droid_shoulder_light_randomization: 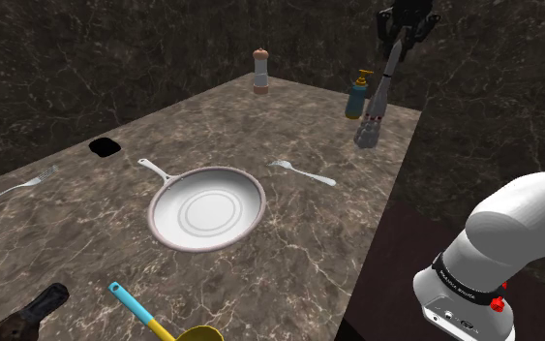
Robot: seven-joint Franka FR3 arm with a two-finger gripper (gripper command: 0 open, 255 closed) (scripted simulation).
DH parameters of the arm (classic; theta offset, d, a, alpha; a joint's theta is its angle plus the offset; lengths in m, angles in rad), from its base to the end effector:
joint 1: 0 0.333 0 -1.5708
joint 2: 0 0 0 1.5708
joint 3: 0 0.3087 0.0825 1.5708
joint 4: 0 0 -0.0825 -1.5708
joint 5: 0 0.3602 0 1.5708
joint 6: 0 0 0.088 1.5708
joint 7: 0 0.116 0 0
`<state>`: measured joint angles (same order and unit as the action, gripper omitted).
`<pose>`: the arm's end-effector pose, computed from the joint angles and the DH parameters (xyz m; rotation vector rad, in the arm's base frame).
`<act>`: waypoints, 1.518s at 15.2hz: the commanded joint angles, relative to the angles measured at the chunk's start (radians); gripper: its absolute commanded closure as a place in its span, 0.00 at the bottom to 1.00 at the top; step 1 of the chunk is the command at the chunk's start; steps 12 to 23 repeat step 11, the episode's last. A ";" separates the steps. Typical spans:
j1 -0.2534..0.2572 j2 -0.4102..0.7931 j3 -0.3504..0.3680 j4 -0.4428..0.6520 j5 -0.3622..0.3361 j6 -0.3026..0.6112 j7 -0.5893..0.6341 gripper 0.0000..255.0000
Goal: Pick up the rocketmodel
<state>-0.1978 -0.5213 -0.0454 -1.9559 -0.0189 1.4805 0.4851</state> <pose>0.3446 -0.0933 0.6603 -2.9279 1.1103 -0.0698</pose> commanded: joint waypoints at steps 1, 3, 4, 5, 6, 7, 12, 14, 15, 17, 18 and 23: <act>0.000 0.009 0.001 0.037 0.001 -0.028 0.000 1.00; 0.001 0.021 0.001 0.075 0.001 -0.054 0.000 1.00; 0.001 0.028 0.001 0.095 0.001 -0.067 0.000 1.00; 0.001 0.034 0.001 0.115 0.002 -0.080 0.000 1.00; 0.001 0.041 0.001 0.135 0.002 -0.094 -0.001 1.00; 0.001 0.048 0.001 0.156 0.002 -0.107 -0.001 1.00; 0.002 0.065 0.001 0.201 0.002 -0.137 -0.001 1.00; 0.002 0.065 0.001 0.201 0.002 -0.137 -0.001 1.00; 0.002 0.065 0.001 0.201 0.002 -0.137 -0.001 1.00; 0.002 0.065 0.001 0.201 0.002 -0.137 -0.001 1.00; 0.002 0.065 0.001 0.201 0.002 -0.137 -0.001 1.00; 0.002 0.065 0.001 0.201 0.002 -0.137 -0.001 1.00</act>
